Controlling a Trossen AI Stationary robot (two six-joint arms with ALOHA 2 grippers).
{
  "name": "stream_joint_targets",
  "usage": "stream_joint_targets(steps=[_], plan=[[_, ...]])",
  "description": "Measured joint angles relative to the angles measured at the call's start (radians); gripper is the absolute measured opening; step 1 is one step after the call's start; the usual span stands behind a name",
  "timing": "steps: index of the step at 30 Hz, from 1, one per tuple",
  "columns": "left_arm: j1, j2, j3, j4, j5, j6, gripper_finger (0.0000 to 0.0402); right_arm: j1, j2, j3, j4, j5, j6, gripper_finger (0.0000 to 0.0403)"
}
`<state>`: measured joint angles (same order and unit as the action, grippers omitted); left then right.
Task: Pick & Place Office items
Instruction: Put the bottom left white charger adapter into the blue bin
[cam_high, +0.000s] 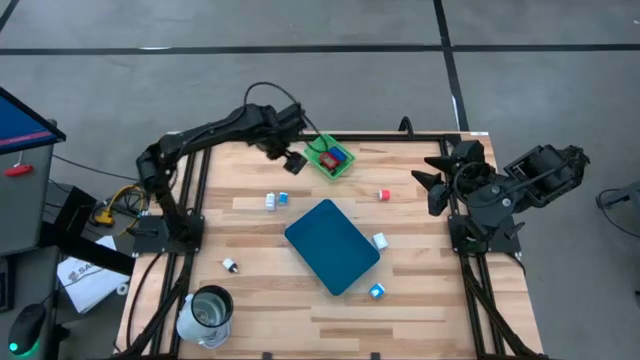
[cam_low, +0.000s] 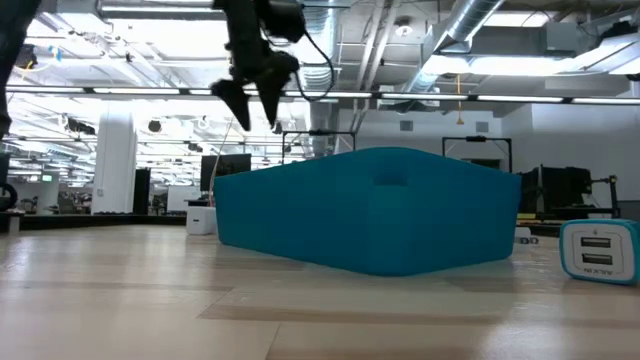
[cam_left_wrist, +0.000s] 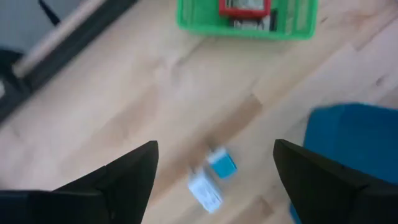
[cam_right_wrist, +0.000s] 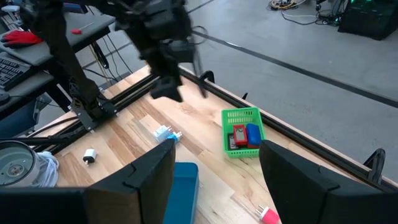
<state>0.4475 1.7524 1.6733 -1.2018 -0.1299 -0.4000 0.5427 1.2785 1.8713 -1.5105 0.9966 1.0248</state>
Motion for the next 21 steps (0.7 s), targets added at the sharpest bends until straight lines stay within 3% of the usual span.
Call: stream_joint_targets(steps=[7,12,17,21], plan=[[-0.132,-0.201,-0.306,0.057,-0.006,-0.303,0.0293,0.019,0.011,0.0,-0.012,0.006,0.024,0.0225],[-0.256,-0.371,-0.528,0.125,0.051,-0.558,0.0292,0.04,0.013,0.0,-0.026,0.019,0.059,0.0225],[-0.403,-0.494,-0.661,0.166,0.096,-0.755,0.0294,0.053,0.014,0.0,-0.027,0.023,0.076,0.0225],[-0.496,-0.525,-0.699,0.176,0.137,-0.834,0.0294,0.053,0.014,0.0,-0.026,0.022,0.076,0.0225]])
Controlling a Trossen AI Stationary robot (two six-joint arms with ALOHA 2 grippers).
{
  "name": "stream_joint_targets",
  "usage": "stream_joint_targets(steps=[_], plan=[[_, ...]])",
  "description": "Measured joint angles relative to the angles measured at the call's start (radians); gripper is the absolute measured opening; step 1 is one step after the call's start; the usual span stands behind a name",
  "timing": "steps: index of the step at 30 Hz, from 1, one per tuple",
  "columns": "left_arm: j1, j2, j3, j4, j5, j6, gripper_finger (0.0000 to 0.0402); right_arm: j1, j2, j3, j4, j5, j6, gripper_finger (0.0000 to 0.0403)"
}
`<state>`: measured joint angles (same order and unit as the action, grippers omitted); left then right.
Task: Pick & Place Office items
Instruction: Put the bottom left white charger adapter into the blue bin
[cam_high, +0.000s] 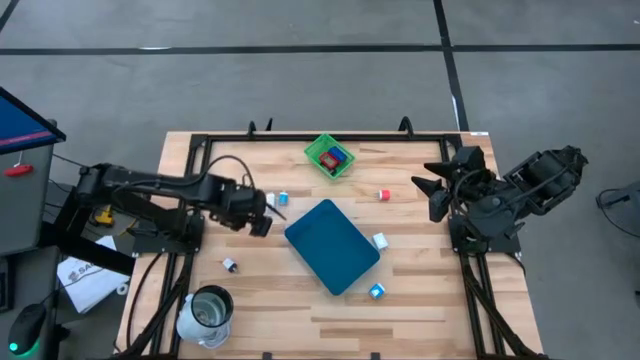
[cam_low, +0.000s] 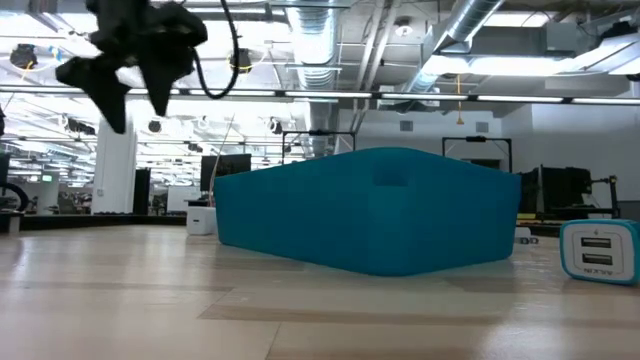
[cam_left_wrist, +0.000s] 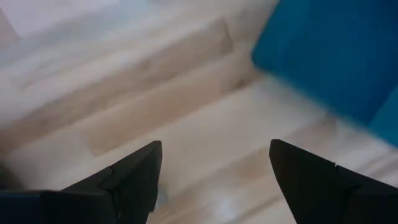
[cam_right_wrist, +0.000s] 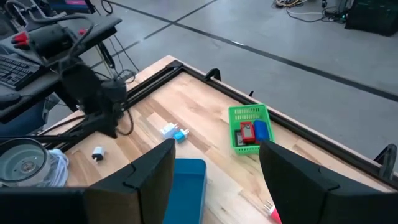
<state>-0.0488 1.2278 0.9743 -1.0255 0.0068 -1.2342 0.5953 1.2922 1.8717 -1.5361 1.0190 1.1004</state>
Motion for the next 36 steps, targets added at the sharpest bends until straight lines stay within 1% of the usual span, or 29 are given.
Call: stream_joint_targets(steps=[1,2,6,10,12,15,17,19,23,25,28,32,34,36], plan=[[-0.019,0.0,-0.002,0.003,0.016,0.015,0.0294,0.0,0.0,0.0,0.001,-0.001,0.0,0.0225],[-0.038,0.001,-0.002,0.008,0.033,0.071,0.0294,0.0,0.0,0.0,0.001,-0.002,0.0,0.0225],[-0.097,0.0,-0.002,0.049,0.121,0.431,0.0294,0.0,0.0,0.0,0.001,-0.005,-0.005,0.0225],[-0.118,0.001,-0.002,0.001,0.151,0.663,0.0294,0.0,0.0,0.0,0.002,-0.025,-0.008,0.0225],[-0.118,0.002,-0.002,-0.062,0.126,0.793,0.0294,0.001,0.0,0.0,0.004,-0.028,-0.008,0.0225],[-0.12,0.006,-0.002,-0.155,0.036,1.015,0.0293,0.013,0.0,0.0,0.009,-0.028,-0.008,0.0225],[-0.12,0.005,-0.002,-0.182,-0.008,1.142,0.0293,0.014,0.0,0.0,0.011,-0.028,-0.004,0.0225],[-0.121,0.005,-0.002,-0.176,-0.022,1.25,0.0293,0.015,0.0,0.0,0.011,-0.03,0.0,0.0225],[-0.14,0.005,-0.01,-0.161,-0.022,1.377,0.0292,0.03,0.001,0.0,0.01,-0.026,0.008,0.0225],[-0.155,0.005,-0.036,-0.136,0.004,1.409,0.0292,0.034,0.005,0.0,0.01,-0.026,0.008,0.0225],[-0.195,0.005,-0.094,-0.108,0.055,1.415,0.0292,0.046,0.016,-0.001,0.001,-0.024,0.033,0.0225],[-0.259,0.005,-0.17,-0.062,0.071,1.407,0.0292,0.066,0.032,-0.001,-0.034,-0.024,0.094,0.0225],[-0.286,0.005,-0.194,-0.043,0.075,1.397,0.0292,0.074,0.038,-0.001,-0.034,-0.024,0.104,0.0225],[-0.305,0.006,-0.203,-0.018,0.1,1.391,0.0292,0.079,0.039,-0.001,-0.034,-0.024,0.112,0.0225]])
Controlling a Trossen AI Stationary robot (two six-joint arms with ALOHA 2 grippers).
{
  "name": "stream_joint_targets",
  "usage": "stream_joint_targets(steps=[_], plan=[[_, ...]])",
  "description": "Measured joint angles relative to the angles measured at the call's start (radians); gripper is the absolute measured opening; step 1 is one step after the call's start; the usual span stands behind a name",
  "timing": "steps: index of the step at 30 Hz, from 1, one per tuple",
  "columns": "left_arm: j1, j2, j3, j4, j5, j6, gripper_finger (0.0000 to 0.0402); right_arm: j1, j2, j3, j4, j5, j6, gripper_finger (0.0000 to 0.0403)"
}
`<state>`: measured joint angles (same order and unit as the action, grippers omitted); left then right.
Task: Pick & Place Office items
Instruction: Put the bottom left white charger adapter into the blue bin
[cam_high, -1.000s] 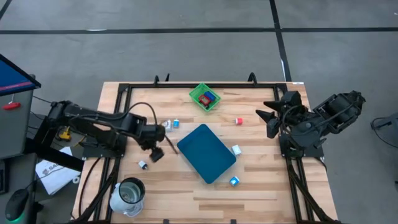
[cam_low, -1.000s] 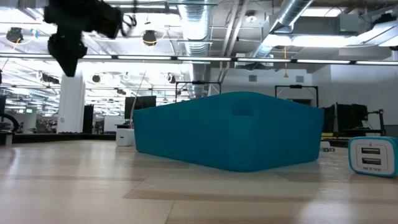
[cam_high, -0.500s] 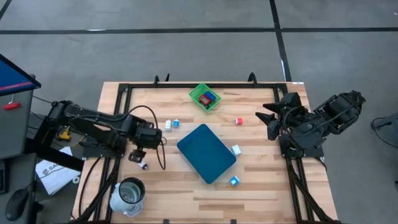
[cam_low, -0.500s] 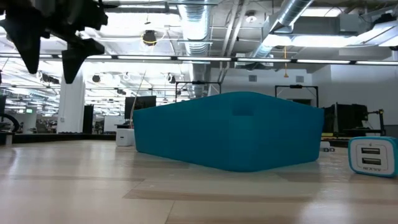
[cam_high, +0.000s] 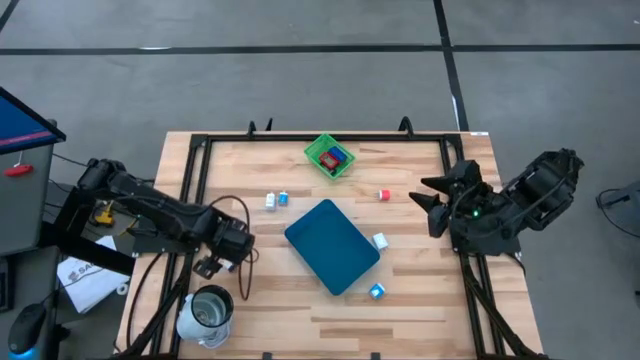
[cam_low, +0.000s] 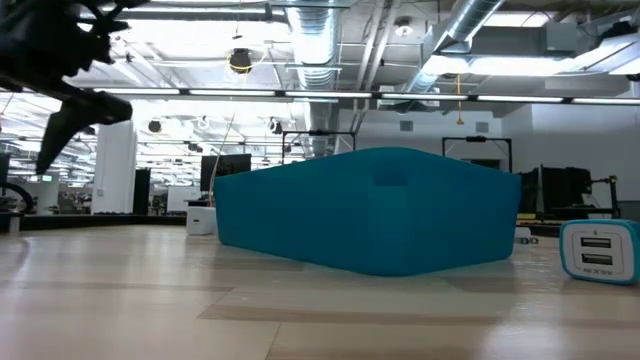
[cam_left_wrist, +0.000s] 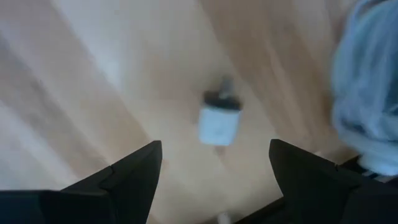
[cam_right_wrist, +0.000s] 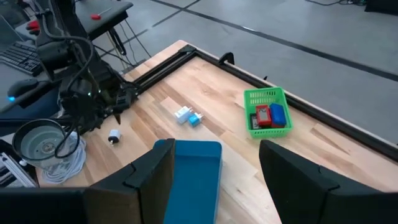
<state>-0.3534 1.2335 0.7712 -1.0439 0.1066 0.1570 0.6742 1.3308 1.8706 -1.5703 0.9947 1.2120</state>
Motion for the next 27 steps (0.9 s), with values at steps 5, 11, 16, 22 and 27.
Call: stream_joint_targets(steps=[5,11,16,22,27], plan=[[-0.014,0.0,-0.004,0.013,0.042,0.001,0.0292,0.007,-0.001,0.0,0.0,0.0,0.02,0.0225],[0.025,0.035,-0.015,0.032,0.131,0.021,0.0292,0.02,-0.001,0.0,0.0,0.0,0.023,0.0225],[0.046,0.115,-0.016,0.049,0.158,0.046,0.0292,0.02,-0.001,0.0,0.0,0.0,0.027,0.0225],[0.047,0.174,-0.016,0.07,0.126,0.048,0.0292,0.02,-0.001,0.0,0.0,-0.006,0.031,0.0225],[0.045,0.186,-0.016,0.079,0.071,0.028,0.0292,0.02,-0.001,0.0,0.0,-0.006,0.03,0.0225]])
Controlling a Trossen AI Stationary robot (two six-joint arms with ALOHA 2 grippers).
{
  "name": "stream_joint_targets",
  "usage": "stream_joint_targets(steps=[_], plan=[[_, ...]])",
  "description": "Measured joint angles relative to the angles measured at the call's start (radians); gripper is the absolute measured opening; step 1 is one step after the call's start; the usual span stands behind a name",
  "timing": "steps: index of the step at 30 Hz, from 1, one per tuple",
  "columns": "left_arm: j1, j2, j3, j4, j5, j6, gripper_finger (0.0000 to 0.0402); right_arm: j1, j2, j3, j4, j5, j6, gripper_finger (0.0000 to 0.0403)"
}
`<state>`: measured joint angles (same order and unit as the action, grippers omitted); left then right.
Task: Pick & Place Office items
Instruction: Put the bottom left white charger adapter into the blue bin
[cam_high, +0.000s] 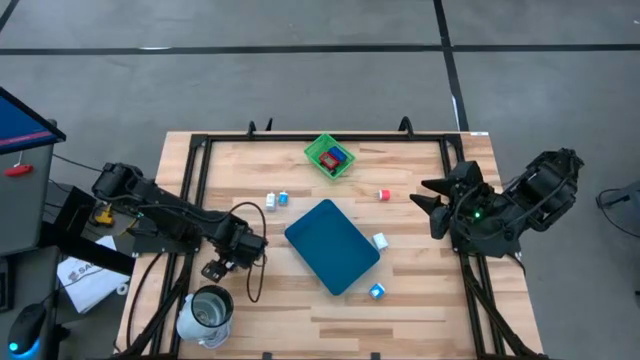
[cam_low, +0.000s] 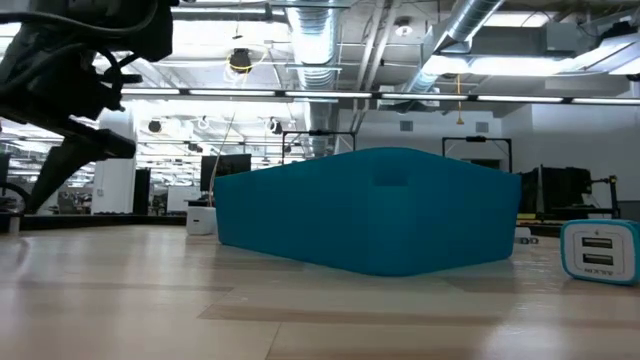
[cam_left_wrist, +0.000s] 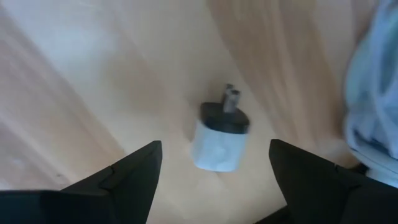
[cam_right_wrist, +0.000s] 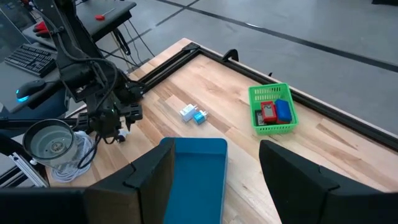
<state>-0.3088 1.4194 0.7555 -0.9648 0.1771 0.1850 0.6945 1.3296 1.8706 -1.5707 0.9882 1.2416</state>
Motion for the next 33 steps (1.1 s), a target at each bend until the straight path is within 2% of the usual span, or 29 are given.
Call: stream_joint_targets(steps=[5,15,27,33], plan=[[0.002,0.0,0.0,0.006,-0.024,-0.009,0.0285,0.0,0.0,0.0,0.0,0.0,-0.005,0.0225],[0.0,0.015,0.0,0.004,0.013,0.004,0.0279,0.0,0.0,0.0,0.0,0.0,-0.005,0.0225],[-0.006,0.104,0.0,0.004,0.006,-0.002,0.0277,0.0,0.0,0.0,0.0,0.0,-0.003,0.0225],[-0.006,0.127,0.0,0.004,0.004,-0.006,0.0242,0.0,0.0,0.0,0.0,0.0,-0.003,0.0225]])
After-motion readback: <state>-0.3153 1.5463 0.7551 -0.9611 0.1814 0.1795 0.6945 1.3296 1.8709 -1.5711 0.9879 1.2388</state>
